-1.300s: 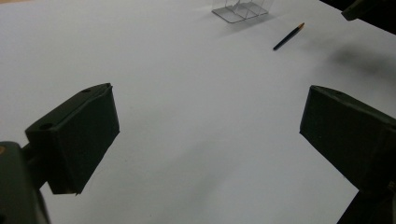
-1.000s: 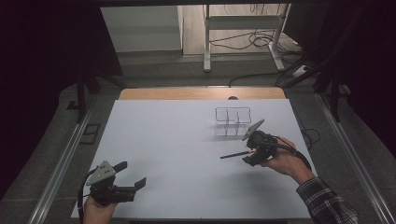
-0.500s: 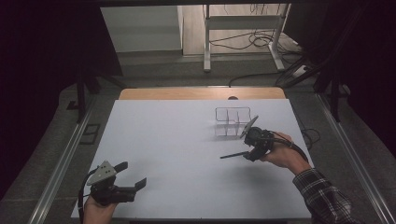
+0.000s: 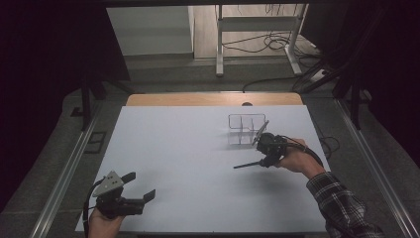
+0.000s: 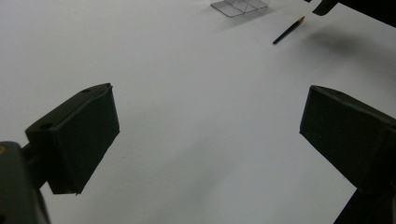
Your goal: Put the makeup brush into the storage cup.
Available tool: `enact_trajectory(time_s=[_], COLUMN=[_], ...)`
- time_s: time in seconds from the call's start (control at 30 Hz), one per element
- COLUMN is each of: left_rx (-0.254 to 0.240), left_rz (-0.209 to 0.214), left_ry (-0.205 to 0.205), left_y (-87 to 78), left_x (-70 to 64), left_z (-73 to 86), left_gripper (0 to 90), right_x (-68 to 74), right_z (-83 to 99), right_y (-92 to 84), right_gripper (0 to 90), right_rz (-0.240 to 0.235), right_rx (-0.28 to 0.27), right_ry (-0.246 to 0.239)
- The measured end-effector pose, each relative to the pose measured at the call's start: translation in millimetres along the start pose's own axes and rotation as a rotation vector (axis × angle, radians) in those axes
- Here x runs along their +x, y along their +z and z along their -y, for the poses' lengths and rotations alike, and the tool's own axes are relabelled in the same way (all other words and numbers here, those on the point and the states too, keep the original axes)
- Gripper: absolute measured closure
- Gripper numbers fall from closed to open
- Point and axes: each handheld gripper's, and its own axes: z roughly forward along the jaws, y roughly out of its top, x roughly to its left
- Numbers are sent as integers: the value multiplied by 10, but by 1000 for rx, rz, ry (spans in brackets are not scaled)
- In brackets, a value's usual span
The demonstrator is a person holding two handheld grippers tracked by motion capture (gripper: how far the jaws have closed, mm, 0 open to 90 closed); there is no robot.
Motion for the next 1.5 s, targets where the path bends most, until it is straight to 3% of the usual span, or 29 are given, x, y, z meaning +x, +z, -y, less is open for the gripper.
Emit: enact_trajectory(time_s=[1.3, 1.5], left_rx=[20, 22], left_rz=[-1, -1], left_ry=[7, 7], left_y=[20, 23], left_x=[-3, -4], left_z=[1, 2], left_gripper=[50, 50], right_x=[-134, -154], right_z=[-29, -22], right_y=[345, 386], right_gripper=[693, 814], right_rz=[-68, -104], right_rx=[73, 91], right_ry=[-89, -80])
